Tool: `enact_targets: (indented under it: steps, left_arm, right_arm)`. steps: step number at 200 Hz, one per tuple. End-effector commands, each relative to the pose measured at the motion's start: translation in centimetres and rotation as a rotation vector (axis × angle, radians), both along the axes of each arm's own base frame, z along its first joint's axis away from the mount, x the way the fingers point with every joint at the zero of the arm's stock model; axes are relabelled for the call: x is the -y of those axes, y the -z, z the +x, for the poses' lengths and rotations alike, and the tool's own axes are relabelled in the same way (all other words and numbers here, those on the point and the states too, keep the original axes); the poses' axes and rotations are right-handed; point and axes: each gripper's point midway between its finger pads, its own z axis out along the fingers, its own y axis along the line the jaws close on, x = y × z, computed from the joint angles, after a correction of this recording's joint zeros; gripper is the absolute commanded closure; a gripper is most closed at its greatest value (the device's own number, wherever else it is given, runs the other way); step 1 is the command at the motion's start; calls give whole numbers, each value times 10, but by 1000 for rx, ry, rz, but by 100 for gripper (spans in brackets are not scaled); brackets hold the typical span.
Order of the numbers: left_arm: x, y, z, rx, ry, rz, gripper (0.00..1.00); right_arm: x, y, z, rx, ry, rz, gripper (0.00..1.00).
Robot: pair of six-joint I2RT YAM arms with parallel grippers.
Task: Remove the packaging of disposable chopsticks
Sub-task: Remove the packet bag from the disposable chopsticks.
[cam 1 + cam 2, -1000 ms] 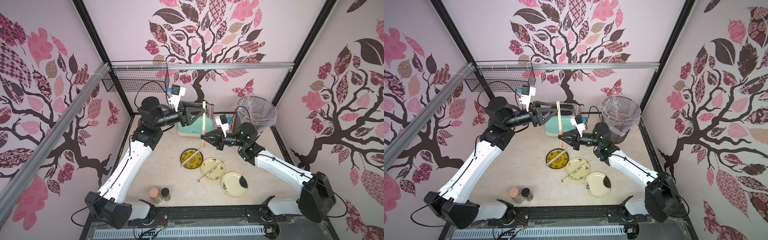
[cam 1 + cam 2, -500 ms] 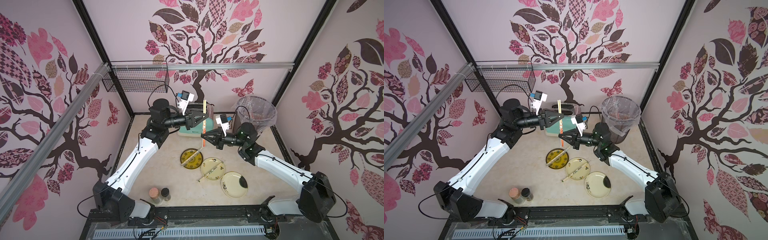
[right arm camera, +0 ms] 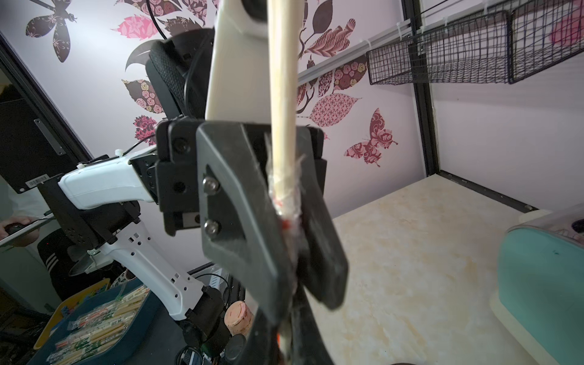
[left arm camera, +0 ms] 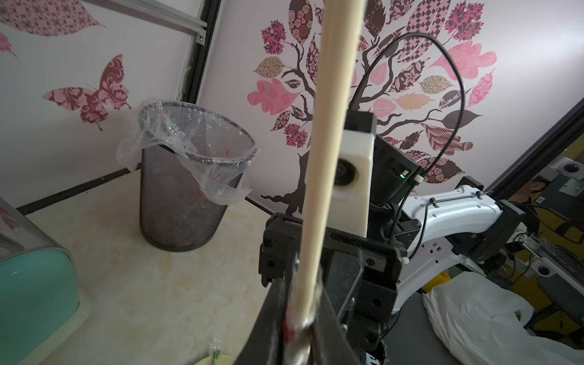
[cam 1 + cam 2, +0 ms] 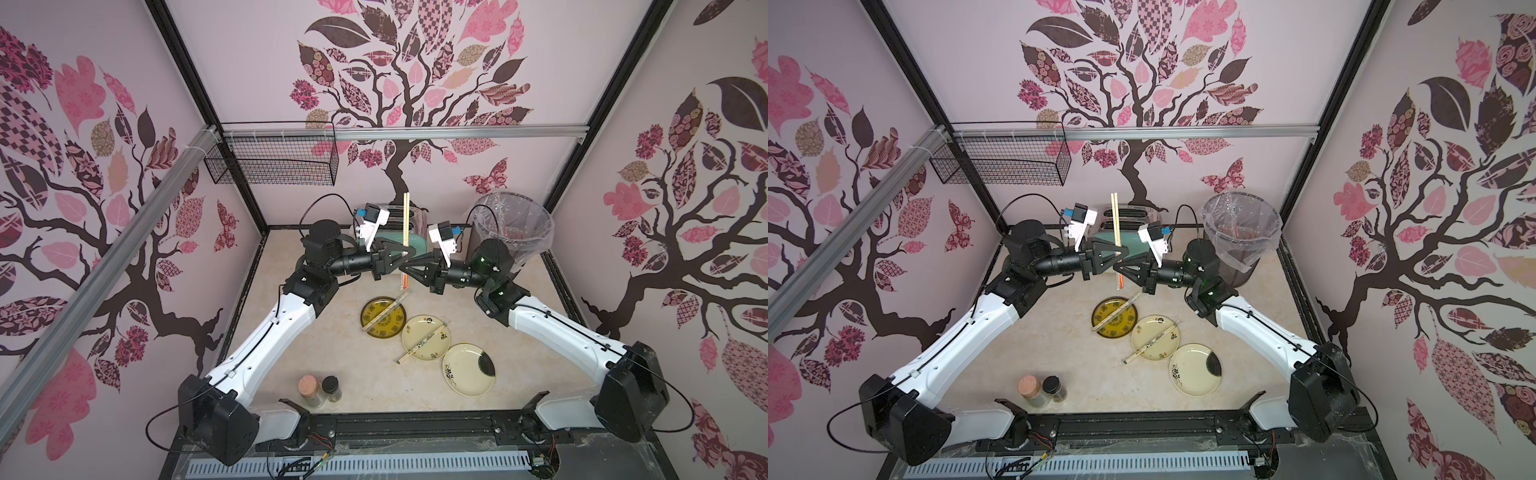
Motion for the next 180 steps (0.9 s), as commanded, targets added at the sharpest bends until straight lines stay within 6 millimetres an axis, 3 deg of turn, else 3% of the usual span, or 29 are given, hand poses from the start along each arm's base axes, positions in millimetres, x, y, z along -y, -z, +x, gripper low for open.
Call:
enact_targets:
  steps: [1,32,81,99,180]
  left_arm:
    - [-3,3,-4,-31,-13,26,74]
    - [-7,-25,-8,4,12,32,59]
    - [-36,-55,13,24,-77,-27,42]
    - [-35,-57,19,22,-74,-28,42]
    - [-27,-49,36,-17,-48,-49,67]
  right_arm:
    - [2,-38,-6,127,-13,69,100]
    - [-1,-4,-11,58,-61,7,100]
    - [3,27,-22,10,-81,-46,100]
    - [3,31,-25,1,-93,-52,100]
    - [2,34,-28,-9,-119,-52,100]
